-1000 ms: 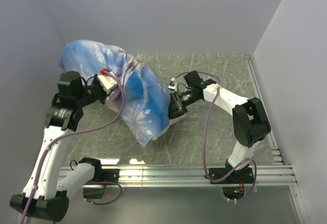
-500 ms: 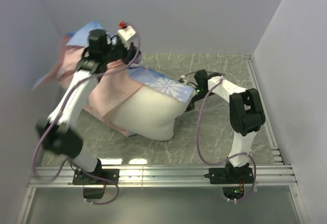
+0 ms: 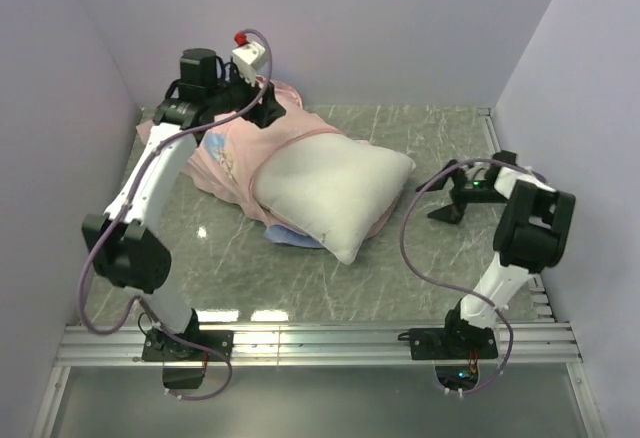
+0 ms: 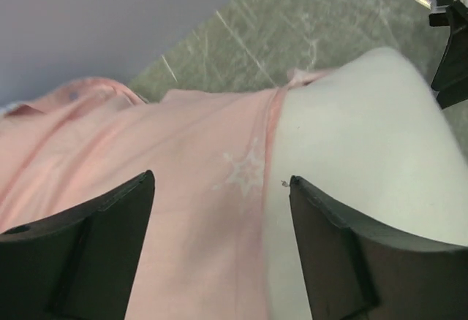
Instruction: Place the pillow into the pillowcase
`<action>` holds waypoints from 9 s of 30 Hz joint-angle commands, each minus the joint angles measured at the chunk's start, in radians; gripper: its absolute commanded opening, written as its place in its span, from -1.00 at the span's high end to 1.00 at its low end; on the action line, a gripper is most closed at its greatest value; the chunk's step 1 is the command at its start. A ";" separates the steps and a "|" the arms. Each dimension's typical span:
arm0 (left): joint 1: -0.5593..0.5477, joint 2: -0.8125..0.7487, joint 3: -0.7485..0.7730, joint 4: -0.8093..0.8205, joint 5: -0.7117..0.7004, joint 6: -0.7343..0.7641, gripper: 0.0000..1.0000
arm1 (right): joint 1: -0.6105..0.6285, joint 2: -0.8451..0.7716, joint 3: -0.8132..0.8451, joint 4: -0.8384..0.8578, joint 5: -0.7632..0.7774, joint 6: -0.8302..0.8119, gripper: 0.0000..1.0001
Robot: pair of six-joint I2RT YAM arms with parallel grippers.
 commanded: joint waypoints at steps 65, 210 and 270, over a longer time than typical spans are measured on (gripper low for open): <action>-0.214 -0.417 -0.405 -0.229 -0.575 0.035 -0.48 | 0.500 -0.461 -0.206 0.538 0.171 0.240 -0.74; -0.107 -0.649 -0.859 -0.287 -0.492 0.289 -0.84 | 0.799 -0.249 -0.258 0.774 0.053 0.482 -0.79; 0.258 -0.271 -0.235 -0.301 -0.382 -0.037 -0.58 | 0.693 -0.286 -0.353 0.616 0.396 0.263 1.00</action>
